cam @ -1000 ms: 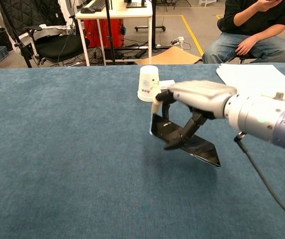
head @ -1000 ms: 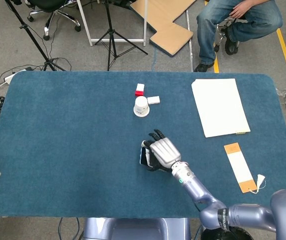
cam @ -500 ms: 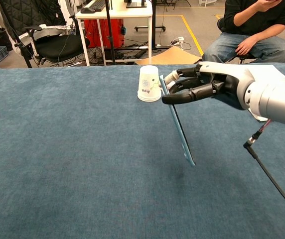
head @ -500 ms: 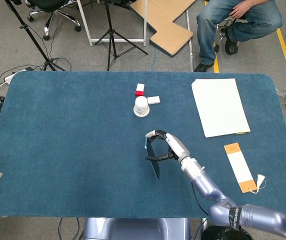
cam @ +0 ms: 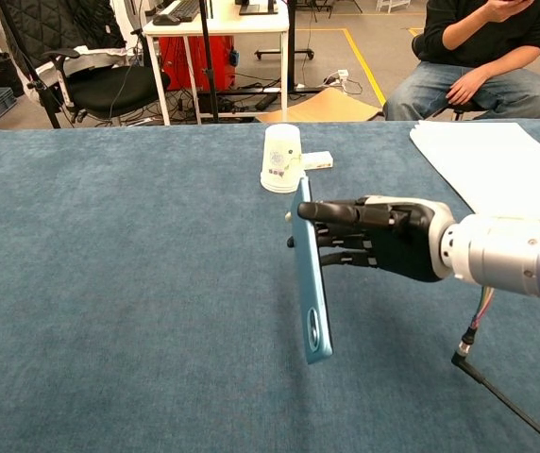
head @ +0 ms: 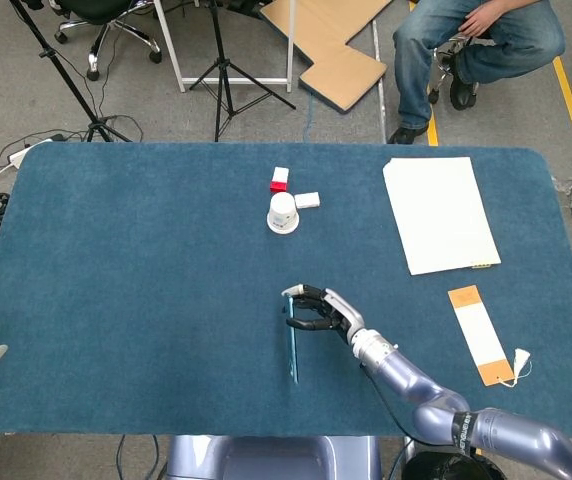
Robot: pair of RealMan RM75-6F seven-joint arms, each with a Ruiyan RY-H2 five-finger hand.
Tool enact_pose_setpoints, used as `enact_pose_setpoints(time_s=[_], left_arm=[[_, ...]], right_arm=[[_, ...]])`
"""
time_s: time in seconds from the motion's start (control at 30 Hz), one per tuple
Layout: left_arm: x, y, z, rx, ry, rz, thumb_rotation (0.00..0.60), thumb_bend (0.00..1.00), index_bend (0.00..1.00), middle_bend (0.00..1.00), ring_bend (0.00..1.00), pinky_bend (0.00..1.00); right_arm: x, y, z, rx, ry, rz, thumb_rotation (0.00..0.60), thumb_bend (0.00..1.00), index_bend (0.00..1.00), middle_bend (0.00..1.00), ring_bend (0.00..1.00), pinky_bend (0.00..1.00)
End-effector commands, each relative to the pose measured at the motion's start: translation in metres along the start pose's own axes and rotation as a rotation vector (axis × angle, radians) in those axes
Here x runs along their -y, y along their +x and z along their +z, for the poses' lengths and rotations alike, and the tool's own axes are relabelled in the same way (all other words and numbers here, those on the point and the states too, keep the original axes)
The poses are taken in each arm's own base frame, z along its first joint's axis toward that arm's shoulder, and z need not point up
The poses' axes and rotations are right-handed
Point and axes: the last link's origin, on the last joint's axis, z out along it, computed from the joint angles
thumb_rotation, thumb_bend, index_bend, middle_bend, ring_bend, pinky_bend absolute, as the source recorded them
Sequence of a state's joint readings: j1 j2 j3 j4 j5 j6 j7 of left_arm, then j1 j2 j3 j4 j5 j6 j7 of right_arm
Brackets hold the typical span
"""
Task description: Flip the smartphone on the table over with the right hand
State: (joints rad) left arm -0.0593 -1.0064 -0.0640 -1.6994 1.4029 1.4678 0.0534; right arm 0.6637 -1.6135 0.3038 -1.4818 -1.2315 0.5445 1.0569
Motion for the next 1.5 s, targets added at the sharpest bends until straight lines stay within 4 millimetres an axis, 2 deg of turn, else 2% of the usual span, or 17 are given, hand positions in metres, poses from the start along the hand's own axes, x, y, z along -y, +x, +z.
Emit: enact_pose_setpoints(time_s=[0.03,0.17,0.23,0.27,0.37,0.43,0.6,0.77,0.9,1.0,1.1,1.17,1.23,1.33,1.5], left_arm=[[0.000,0.000,0.000,-0.002,0.001,-0.002,0.600,0.00,0.00,0.00,0.00,0.00],[0.000,0.000,0.000,0.001,0.000,0.001,0.600,0.00,0.00,0.00,0.00,0.00],[0.000,-0.001,0.000,0.005,-0.002,0.005,0.600,0.00,0.00,0.00,0.00,0.00],[-0.001,-0.001,0.000,0.005,-0.002,0.006,0.600,0.00,0.00,0.00,0.00,0.00],[-0.002,-0.002,0.000,0.001,-0.003,0.007,0.600,0.00,0.00,0.00,0.00,0.00],[-0.002,-0.002,-0.001,0.001,-0.003,0.007,0.600,0.00,0.00,0.00,0.00,0.00],[-0.004,-0.004,-0.001,0.006,-0.007,0.013,0.600,0.00,0.00,0.00,0.00,0.00],[-0.005,-0.004,-0.001,0.003,-0.007,0.011,0.600,0.00,0.00,0.00,0.00,0.00],[-0.005,-0.003,-0.002,0.001,-0.010,0.010,0.600,0.00,0.00,0.00,0.00,0.00],[-0.005,-0.002,-0.002,-0.001,-0.011,0.007,0.600,0.00,0.00,0.00,0.00,0.00],[-0.005,-0.001,-0.003,-0.005,-0.014,0.004,0.600,0.00,0.00,0.00,0.00,0.00],[-0.005,0.000,-0.003,-0.010,-0.017,0.002,0.600,0.00,0.00,0.00,0.00,0.00],[-0.005,0.000,-0.003,-0.019,-0.022,0.003,0.600,0.00,0.00,0.00,0.00,0.00],[-0.007,-0.001,-0.005,-0.024,-0.035,0.005,0.600,0.00,0.00,0.00,0.00,0.00],[-0.009,-0.001,-0.007,-0.034,-0.054,0.006,0.600,0.00,0.00,0.00,0.00,0.00]], right_arm=[[-0.008,-0.004,0.003,0.017,-0.012,-0.004,0.600,0.34,0.49,0.50,0.12,0.16],[-0.013,-0.001,0.003,0.029,-0.019,-0.051,0.600,0.36,0.47,0.47,0.12,0.15],[-0.016,0.001,0.003,0.028,-0.018,-0.075,0.600,0.36,0.41,0.40,0.09,0.12],[-0.017,0.002,0.002,0.027,-0.015,-0.089,0.600,0.35,0.36,0.33,0.06,0.09],[-0.020,0.007,0.000,0.024,-0.003,-0.142,0.600,0.26,0.25,0.17,0.00,0.05],[-0.022,0.012,-0.002,0.023,0.009,-0.192,0.600,0.20,0.20,0.11,0.00,0.03],[-0.024,0.027,-0.005,-0.011,0.042,-0.306,0.600,0.20,0.15,0.04,0.00,0.00],[-0.018,0.041,-0.009,-0.060,0.090,-0.419,0.600,0.20,0.12,0.02,0.00,0.00],[-0.005,0.051,-0.015,-0.104,0.145,-0.501,0.600,0.19,0.12,0.02,0.00,0.00],[0.009,0.059,-0.025,-0.136,0.197,-0.578,0.600,0.13,0.12,0.02,0.00,0.00],[0.028,0.070,-0.043,-0.196,0.273,-0.749,0.600,0.01,0.12,0.01,0.00,0.00],[0.037,0.078,-0.056,-0.250,0.321,-0.882,0.600,0.00,0.11,0.01,0.00,0.00],[0.045,0.086,-0.078,-0.339,0.367,-1.049,0.600,0.00,0.09,0.00,0.00,0.00],[0.049,0.094,-0.111,-0.470,0.371,-1.219,0.600,0.00,0.05,0.00,0.00,0.00],[0.044,0.104,-0.165,-0.655,0.296,-1.361,0.600,0.00,0.01,0.00,0.00,0.00]])
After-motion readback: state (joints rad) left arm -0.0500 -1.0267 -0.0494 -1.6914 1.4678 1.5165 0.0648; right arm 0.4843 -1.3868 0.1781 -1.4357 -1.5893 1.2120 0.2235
